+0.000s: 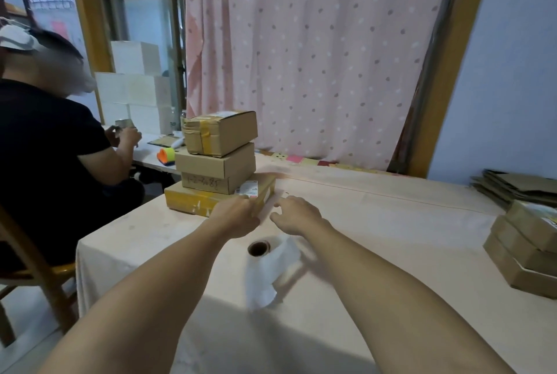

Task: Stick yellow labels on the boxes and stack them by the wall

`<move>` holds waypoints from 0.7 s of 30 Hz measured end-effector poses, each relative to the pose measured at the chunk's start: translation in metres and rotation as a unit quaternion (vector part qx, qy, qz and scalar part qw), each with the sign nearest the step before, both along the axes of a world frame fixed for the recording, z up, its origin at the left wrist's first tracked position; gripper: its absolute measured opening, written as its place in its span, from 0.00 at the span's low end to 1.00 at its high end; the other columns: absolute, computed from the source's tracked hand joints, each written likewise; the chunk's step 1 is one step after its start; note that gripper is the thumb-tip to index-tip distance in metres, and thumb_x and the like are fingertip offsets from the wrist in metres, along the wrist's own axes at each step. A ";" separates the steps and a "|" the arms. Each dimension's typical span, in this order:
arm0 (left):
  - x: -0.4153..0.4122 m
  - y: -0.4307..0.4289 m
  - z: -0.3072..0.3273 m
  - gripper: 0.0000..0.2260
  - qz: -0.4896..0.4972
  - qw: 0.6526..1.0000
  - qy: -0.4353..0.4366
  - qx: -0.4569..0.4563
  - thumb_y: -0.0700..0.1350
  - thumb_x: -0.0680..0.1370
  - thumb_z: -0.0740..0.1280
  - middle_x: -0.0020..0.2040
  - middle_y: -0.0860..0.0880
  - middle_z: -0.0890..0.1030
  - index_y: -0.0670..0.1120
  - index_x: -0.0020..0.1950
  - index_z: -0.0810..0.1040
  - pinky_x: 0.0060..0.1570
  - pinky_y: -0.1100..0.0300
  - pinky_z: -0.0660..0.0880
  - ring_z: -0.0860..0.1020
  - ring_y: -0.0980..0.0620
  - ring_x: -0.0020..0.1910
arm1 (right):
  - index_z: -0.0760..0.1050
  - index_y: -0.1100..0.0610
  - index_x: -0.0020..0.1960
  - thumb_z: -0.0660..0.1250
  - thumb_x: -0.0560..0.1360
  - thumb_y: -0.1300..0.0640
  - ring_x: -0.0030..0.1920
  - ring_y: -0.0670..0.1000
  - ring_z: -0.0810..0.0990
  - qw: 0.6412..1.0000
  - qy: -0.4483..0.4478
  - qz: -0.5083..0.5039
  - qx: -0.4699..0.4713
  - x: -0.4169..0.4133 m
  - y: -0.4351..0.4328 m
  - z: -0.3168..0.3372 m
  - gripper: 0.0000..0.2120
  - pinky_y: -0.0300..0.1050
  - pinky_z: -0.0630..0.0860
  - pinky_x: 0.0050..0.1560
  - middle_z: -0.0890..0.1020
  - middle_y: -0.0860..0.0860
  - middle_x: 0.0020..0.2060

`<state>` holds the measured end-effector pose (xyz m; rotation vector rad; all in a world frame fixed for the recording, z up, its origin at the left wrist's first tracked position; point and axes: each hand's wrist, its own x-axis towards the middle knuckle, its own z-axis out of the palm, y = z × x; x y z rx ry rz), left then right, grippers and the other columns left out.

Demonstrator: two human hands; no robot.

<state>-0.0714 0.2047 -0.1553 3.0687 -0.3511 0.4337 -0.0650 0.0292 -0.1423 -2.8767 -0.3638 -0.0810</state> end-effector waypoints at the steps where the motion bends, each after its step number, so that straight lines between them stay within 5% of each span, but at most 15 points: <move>1: 0.002 0.005 0.005 0.15 0.015 1.000 0.004 0.003 0.54 0.79 0.64 0.55 0.47 0.80 0.48 0.61 0.78 0.43 0.54 0.76 0.80 0.45 0.52 | 0.75 0.49 0.69 0.58 0.81 0.45 0.66 0.56 0.73 1.000 -0.006 0.006 -0.003 0.003 0.005 0.006 0.19 0.50 0.72 0.54 0.76 0.51 0.67; 5: 0.014 0.038 0.027 0.15 0.065 0.998 0.002 -0.012 0.55 0.78 0.64 0.54 0.47 0.79 0.48 0.59 0.78 0.46 0.52 0.79 0.78 0.47 0.51 | 0.76 0.49 0.65 0.57 0.81 0.44 0.60 0.57 0.77 0.999 -0.034 0.015 -0.032 0.019 0.034 0.031 0.18 0.48 0.72 0.48 0.79 0.51 0.63; 11: 0.043 0.089 0.062 0.12 0.157 0.985 -0.024 -0.068 0.56 0.81 0.62 0.53 0.46 0.76 0.47 0.52 0.72 0.46 0.52 0.75 0.73 0.48 0.49 | 0.71 0.53 0.71 0.55 0.83 0.43 0.67 0.58 0.73 0.996 -0.062 0.047 -0.051 0.042 0.069 0.076 0.22 0.53 0.75 0.58 0.76 0.54 0.68; 17: 0.084 0.129 0.086 0.22 0.218 0.956 -0.030 -0.196 0.56 0.82 0.60 0.67 0.41 0.74 0.42 0.70 0.71 0.55 0.48 0.74 0.75 0.41 0.63 | 0.68 0.52 0.75 0.55 0.83 0.40 0.70 0.59 0.72 0.997 -0.046 0.037 0.044 0.079 0.098 0.094 0.26 0.53 0.73 0.59 0.72 0.54 0.73; 21: 0.112 0.140 0.094 0.25 0.233 0.917 -0.040 -0.321 0.57 0.84 0.58 0.67 0.40 0.76 0.40 0.73 0.69 0.49 0.51 0.73 0.76 0.42 0.62 | 0.62 0.53 0.80 0.56 0.82 0.38 0.73 0.58 0.71 0.984 0.004 0.011 0.175 0.110 0.114 0.098 0.31 0.56 0.73 0.66 0.70 0.54 0.75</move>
